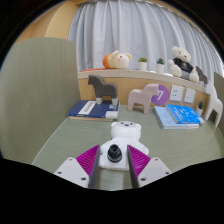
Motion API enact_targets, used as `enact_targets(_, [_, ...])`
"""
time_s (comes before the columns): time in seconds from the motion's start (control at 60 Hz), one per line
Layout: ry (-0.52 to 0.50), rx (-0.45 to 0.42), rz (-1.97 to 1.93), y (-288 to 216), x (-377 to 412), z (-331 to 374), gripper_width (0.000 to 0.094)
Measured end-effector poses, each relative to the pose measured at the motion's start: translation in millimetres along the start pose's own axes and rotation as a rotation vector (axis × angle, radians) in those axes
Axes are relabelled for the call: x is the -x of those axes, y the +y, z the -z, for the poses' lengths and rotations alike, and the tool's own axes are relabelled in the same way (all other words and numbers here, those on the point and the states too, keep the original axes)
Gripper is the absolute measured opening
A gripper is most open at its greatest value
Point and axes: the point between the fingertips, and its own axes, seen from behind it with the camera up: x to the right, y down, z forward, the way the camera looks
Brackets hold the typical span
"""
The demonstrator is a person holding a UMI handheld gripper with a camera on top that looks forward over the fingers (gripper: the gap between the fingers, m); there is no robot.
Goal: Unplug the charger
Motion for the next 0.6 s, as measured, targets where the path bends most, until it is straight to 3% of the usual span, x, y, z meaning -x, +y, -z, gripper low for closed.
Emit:
enact_targets(0.05, [0.043,-0.001,0.009,0,-7,-2,0.0364])
enact_targets(0.083, [0.036,-0.004,0.011,-1,-3,-3,0.0190])
enact_targets(0.233, [0.060,-0.051,-0.010,-3,-6,-4,0.0079])
enact_targets(0.4, [0.080,-0.032,0.015,-1,-7,-4,0.0068])
enact_targets(0.5, [0.079,0.061,-0.050,-6,-7,-1,0.0052])
enact_targets(0.533, [0.079,0.000,-0.039,-45,-6,16,0.0052])
enact_targets(0.6, [0.052,-0.262,-0.070,-146,-13,67,0.0053])
